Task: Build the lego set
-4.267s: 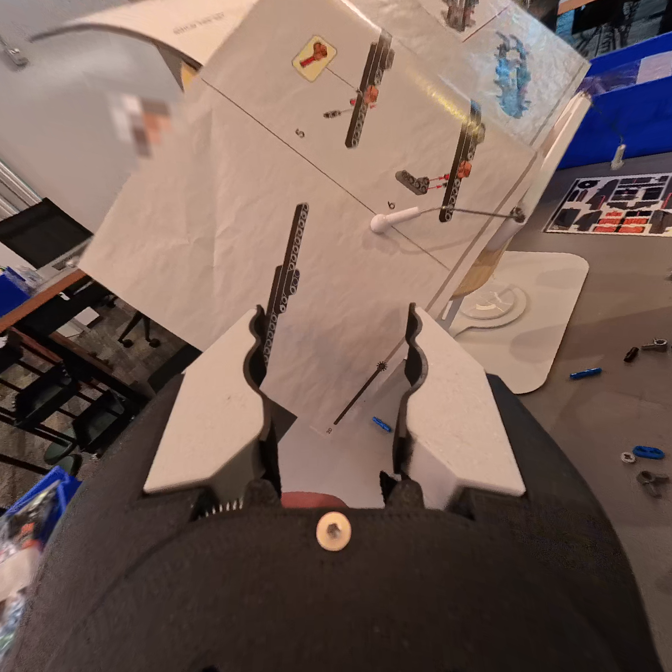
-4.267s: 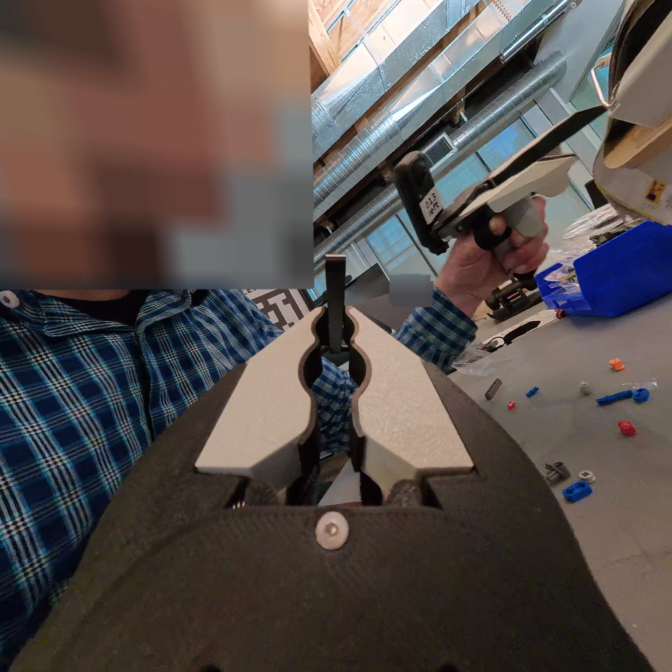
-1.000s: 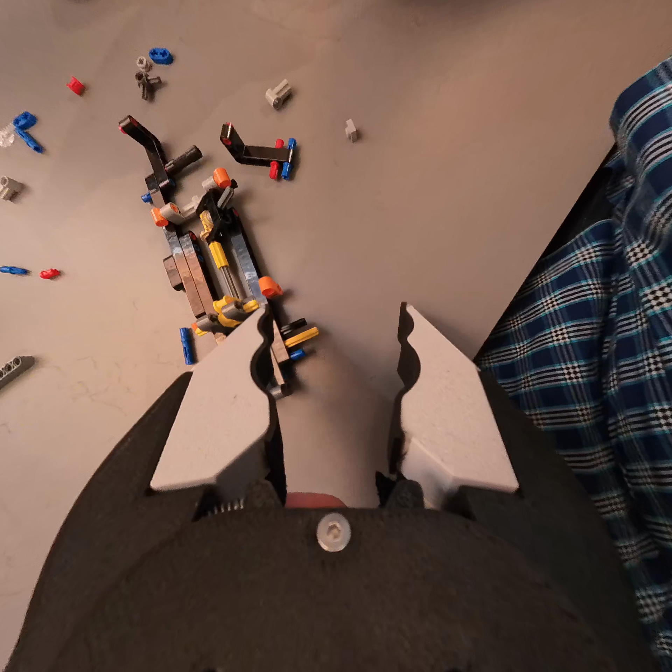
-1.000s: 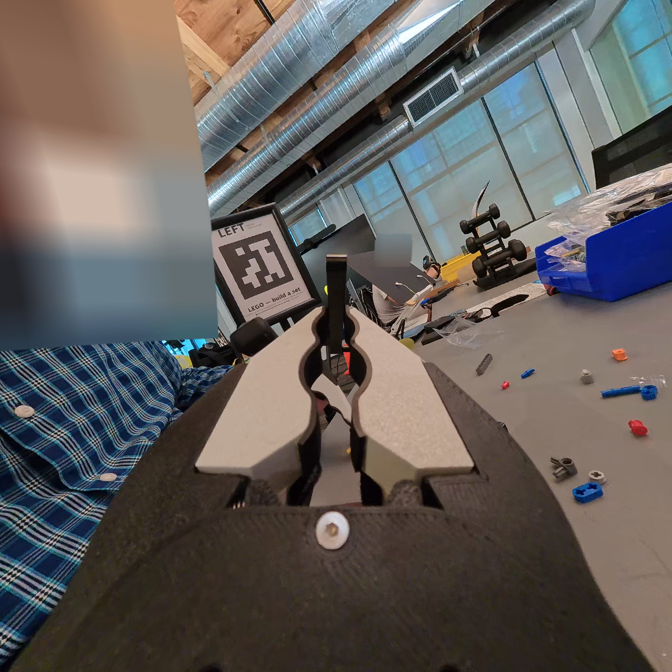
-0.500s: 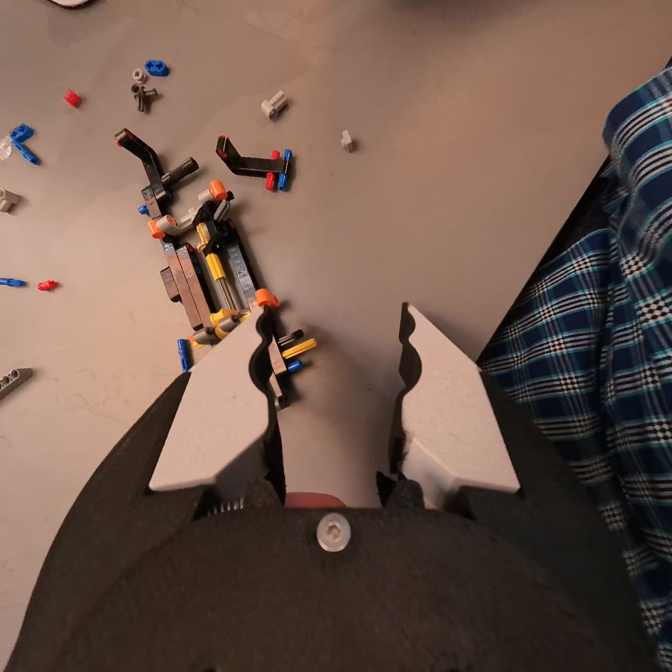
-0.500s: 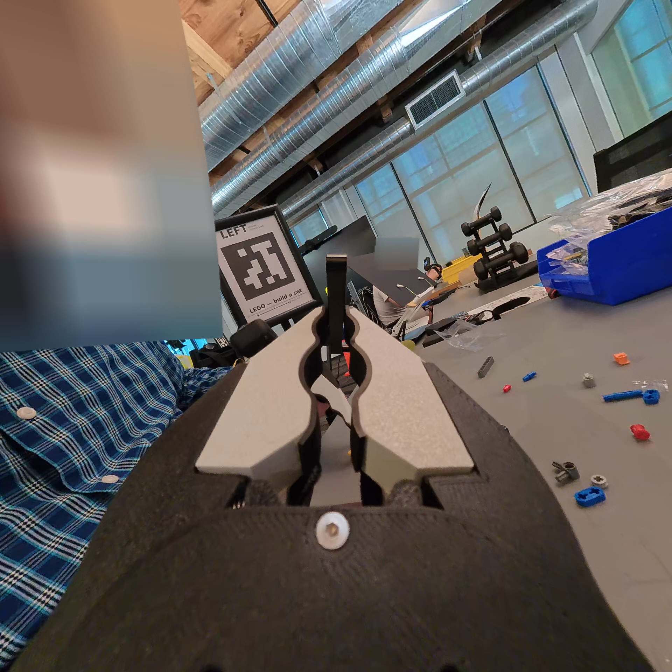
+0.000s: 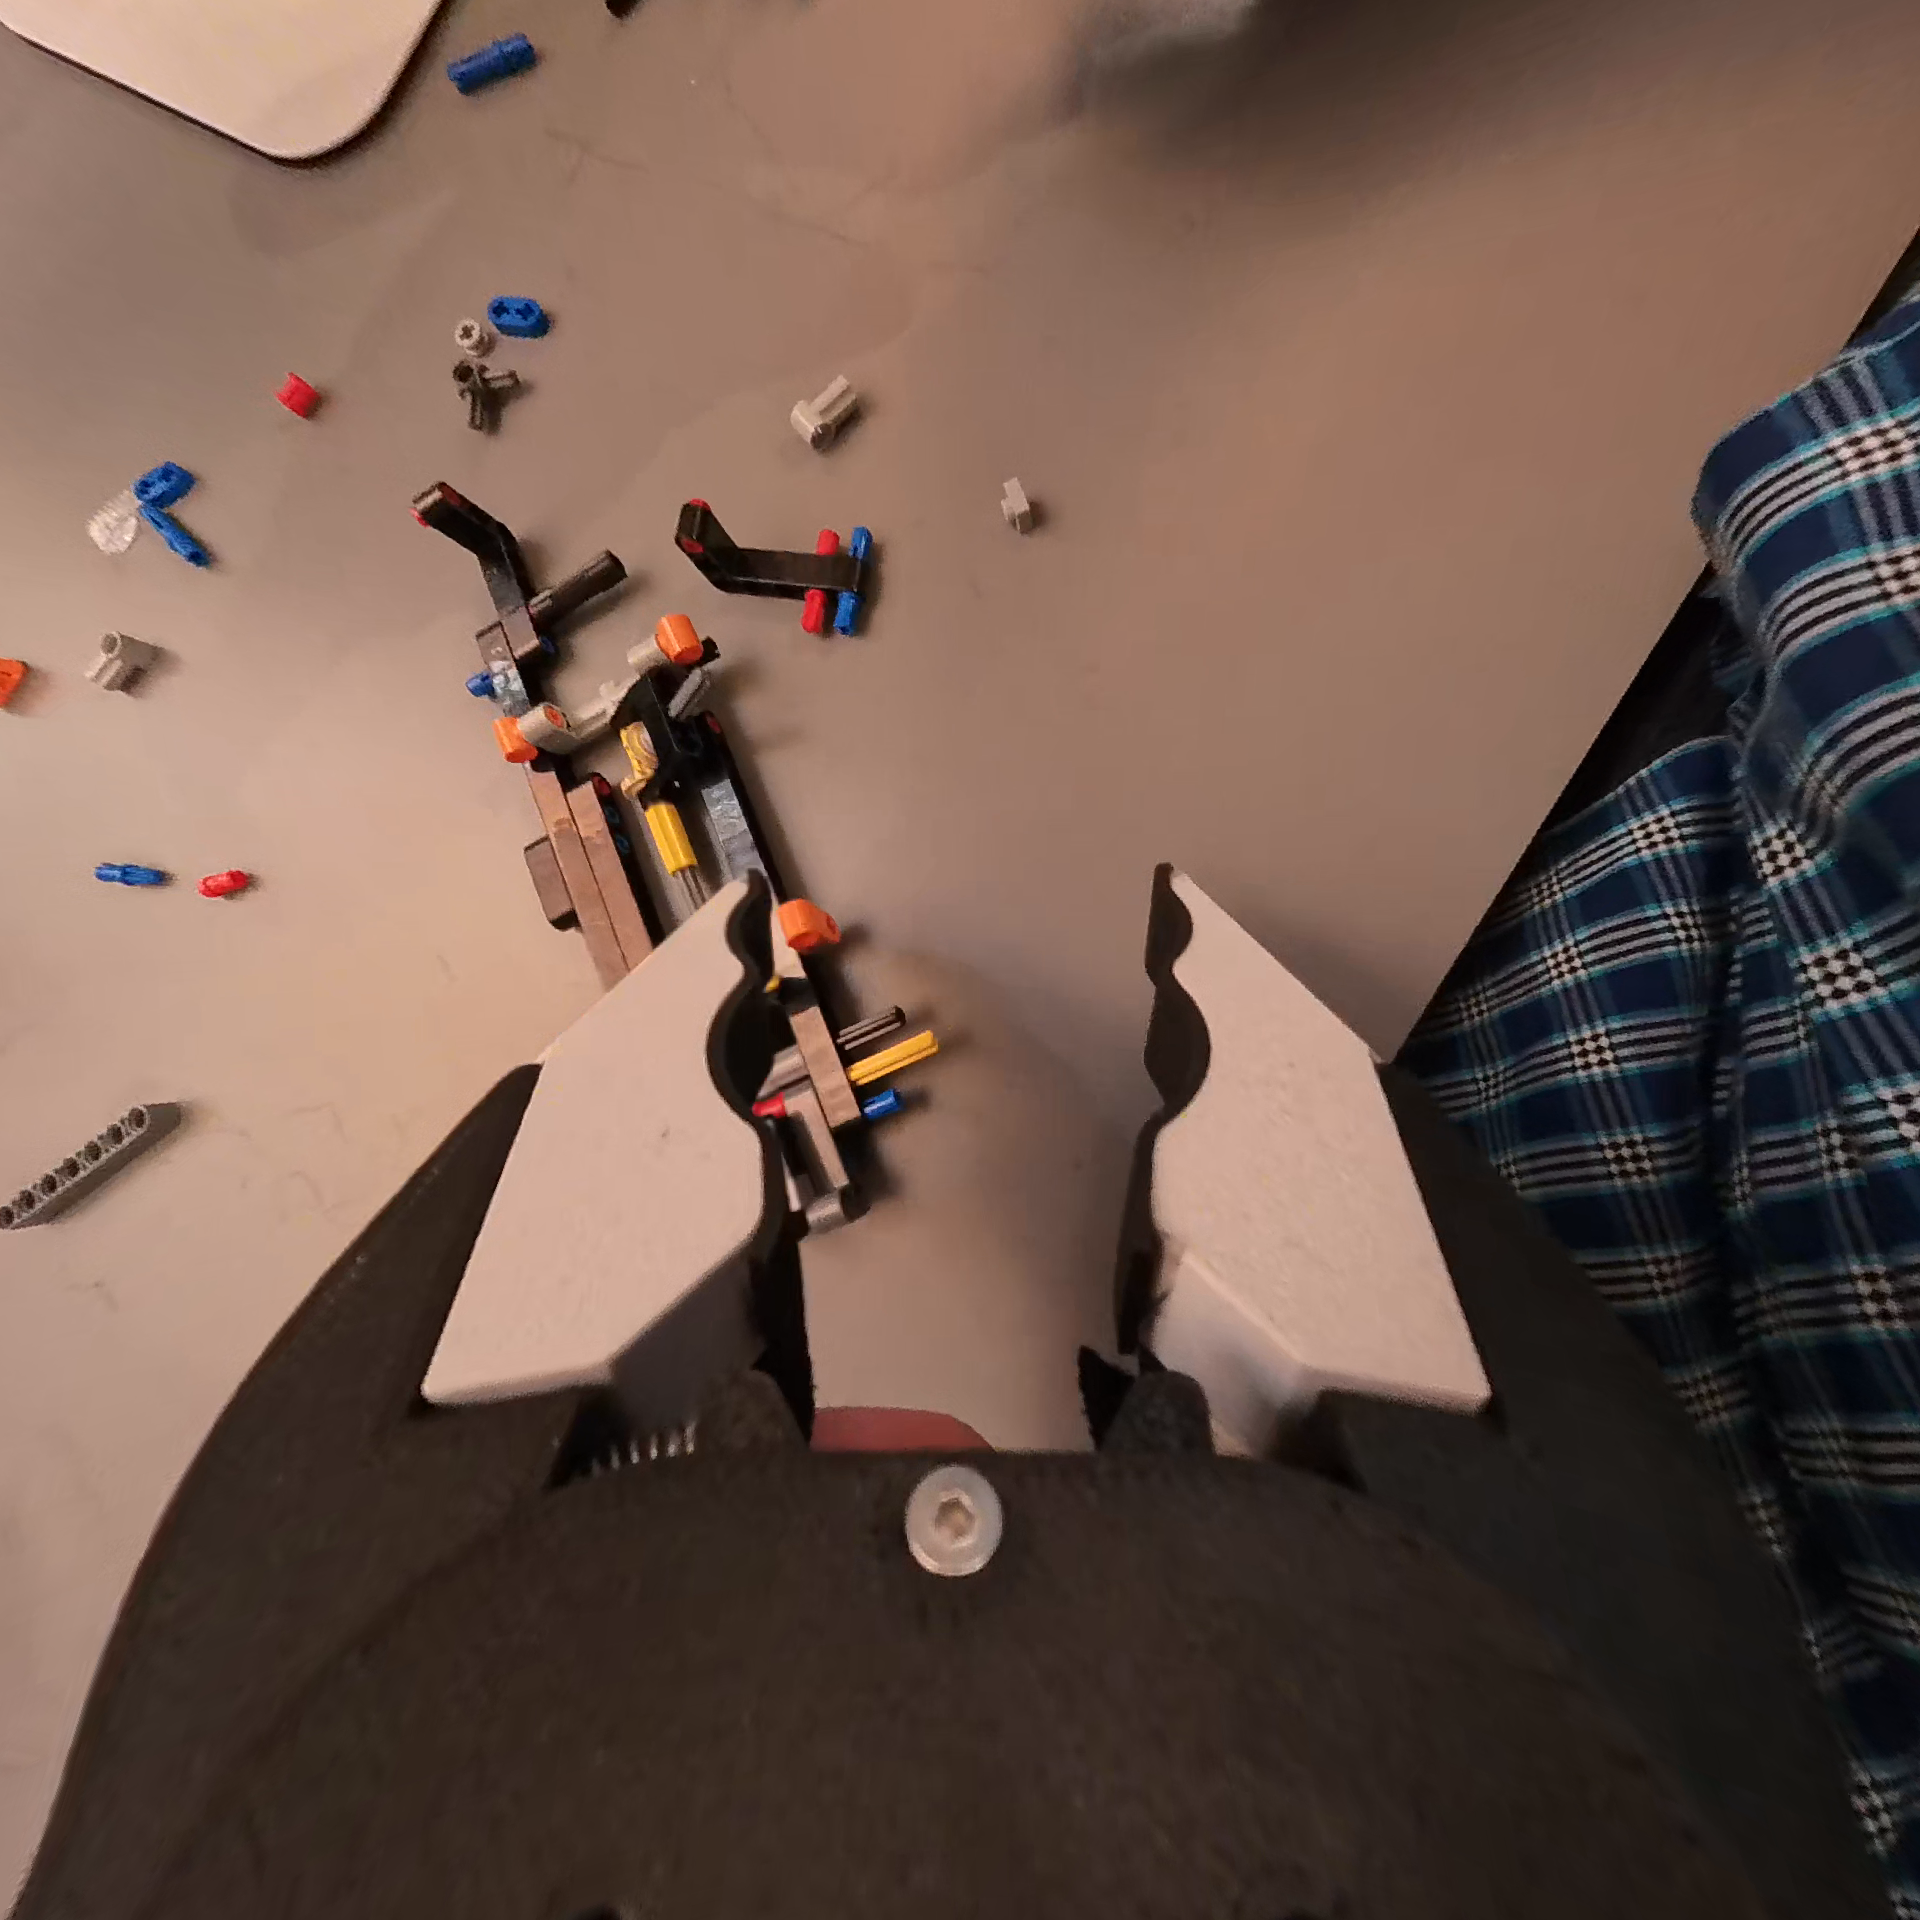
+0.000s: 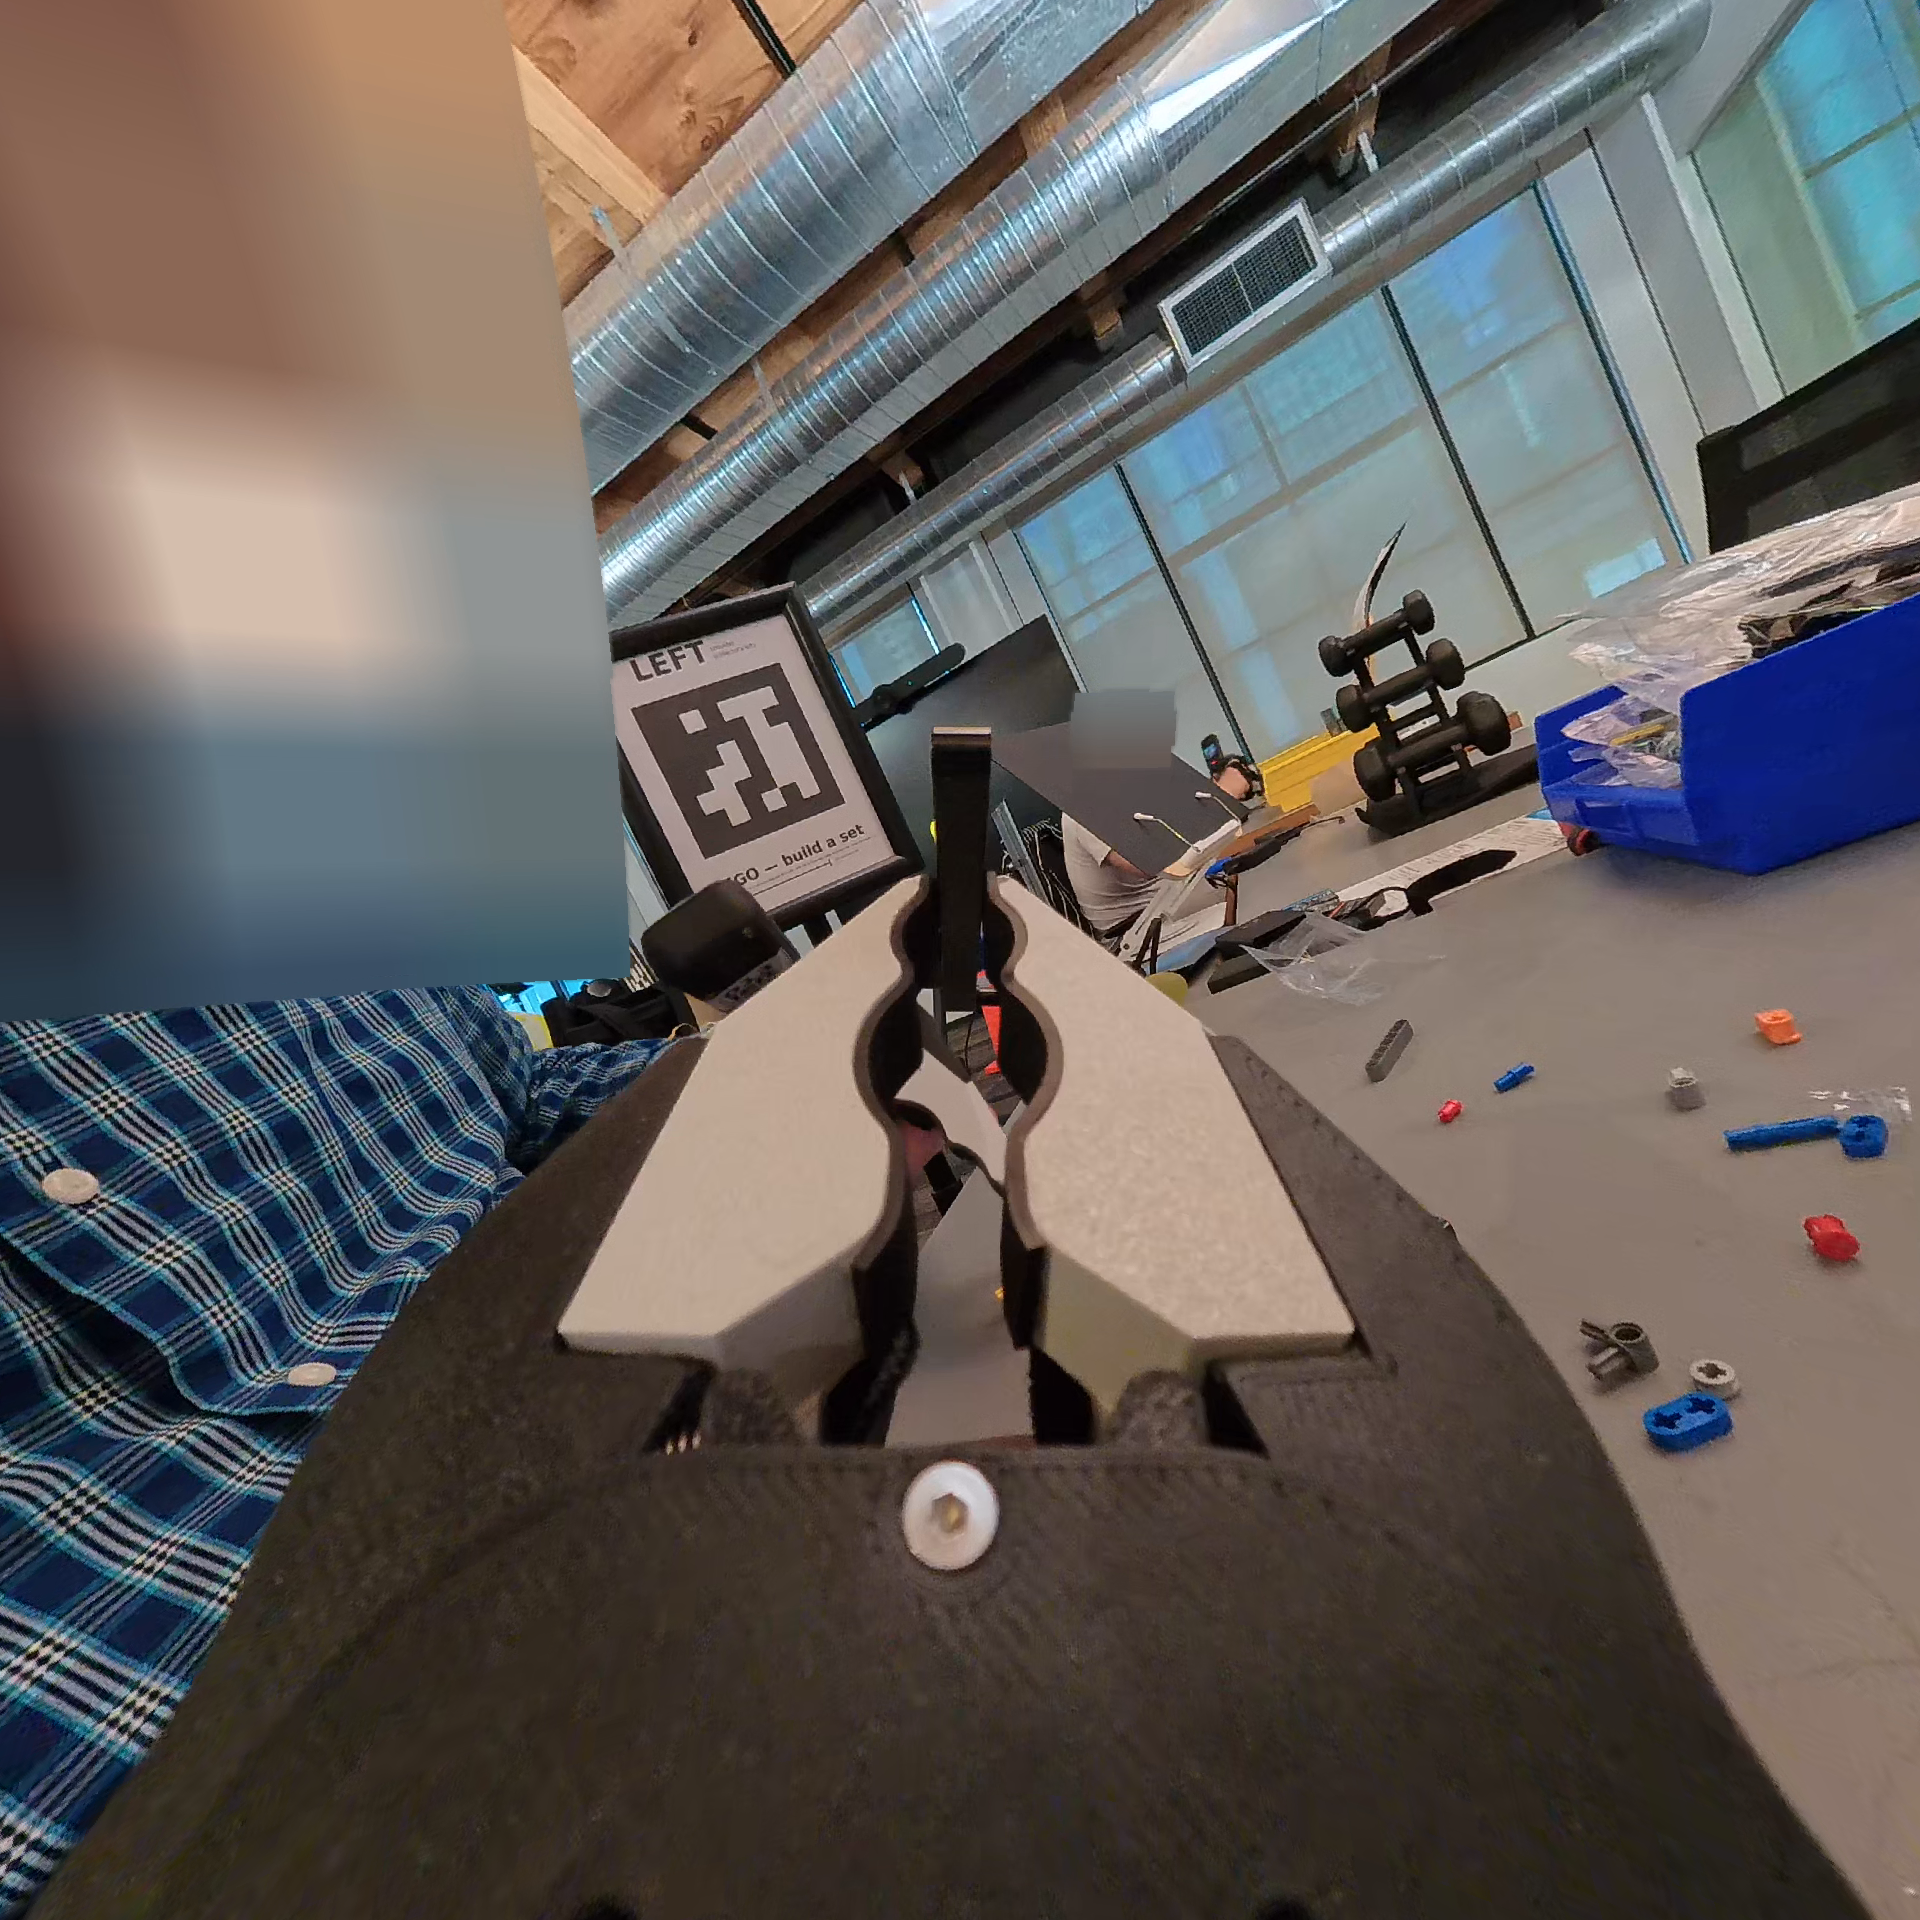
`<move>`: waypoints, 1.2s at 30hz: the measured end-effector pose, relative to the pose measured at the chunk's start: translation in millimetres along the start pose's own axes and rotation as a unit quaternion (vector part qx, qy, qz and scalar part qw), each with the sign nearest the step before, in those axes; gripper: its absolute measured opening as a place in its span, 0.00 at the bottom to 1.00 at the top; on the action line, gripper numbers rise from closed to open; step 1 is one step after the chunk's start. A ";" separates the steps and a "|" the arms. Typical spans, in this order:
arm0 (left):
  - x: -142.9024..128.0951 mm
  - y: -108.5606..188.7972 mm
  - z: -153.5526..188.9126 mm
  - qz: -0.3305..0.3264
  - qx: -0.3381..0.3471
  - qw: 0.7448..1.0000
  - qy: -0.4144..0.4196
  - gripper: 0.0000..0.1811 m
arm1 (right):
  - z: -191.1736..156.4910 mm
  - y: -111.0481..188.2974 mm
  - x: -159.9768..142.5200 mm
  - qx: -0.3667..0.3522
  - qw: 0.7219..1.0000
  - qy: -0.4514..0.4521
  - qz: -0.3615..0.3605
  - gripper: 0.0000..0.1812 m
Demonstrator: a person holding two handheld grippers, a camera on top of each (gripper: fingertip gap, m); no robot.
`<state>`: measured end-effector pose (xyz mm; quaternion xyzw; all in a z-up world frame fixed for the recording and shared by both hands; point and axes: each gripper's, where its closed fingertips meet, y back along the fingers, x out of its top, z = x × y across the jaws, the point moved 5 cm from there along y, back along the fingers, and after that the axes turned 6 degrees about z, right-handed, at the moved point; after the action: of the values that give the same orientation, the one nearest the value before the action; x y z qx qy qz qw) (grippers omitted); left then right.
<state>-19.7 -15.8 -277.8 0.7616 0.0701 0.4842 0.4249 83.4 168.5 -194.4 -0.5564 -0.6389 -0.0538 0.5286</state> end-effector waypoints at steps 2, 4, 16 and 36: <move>2.1 -0.5 -3.2 -0.003 0.003 1.000 -0.008 0.39 | 0.4 0.1 -0.5 -0.001 1.000 -0.001 0.000 0.03; 2.6 -2.2 -6.9 -0.010 0.006 1.000 -0.015 0.39 | 1.1 0.3 -1.0 -0.002 1.000 -0.002 -0.001 0.03; -9.4 -10.4 -11.5 -0.056 -0.002 0.998 -0.031 0.35 | 4.8 2.5 -1.3 -0.002 1.000 -0.018 0.009 0.03; -24.1 7.6 -9.3 -0.072 0.026 0.996 -0.037 0.30 | 4.3 2.0 -1.8 0.004 0.999 -0.029 0.014 0.03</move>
<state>-42.0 -27.7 -287.1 0.7829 0.1211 0.4215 0.4412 81.9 170.9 -198.7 -0.5646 -0.6461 -0.0272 0.5128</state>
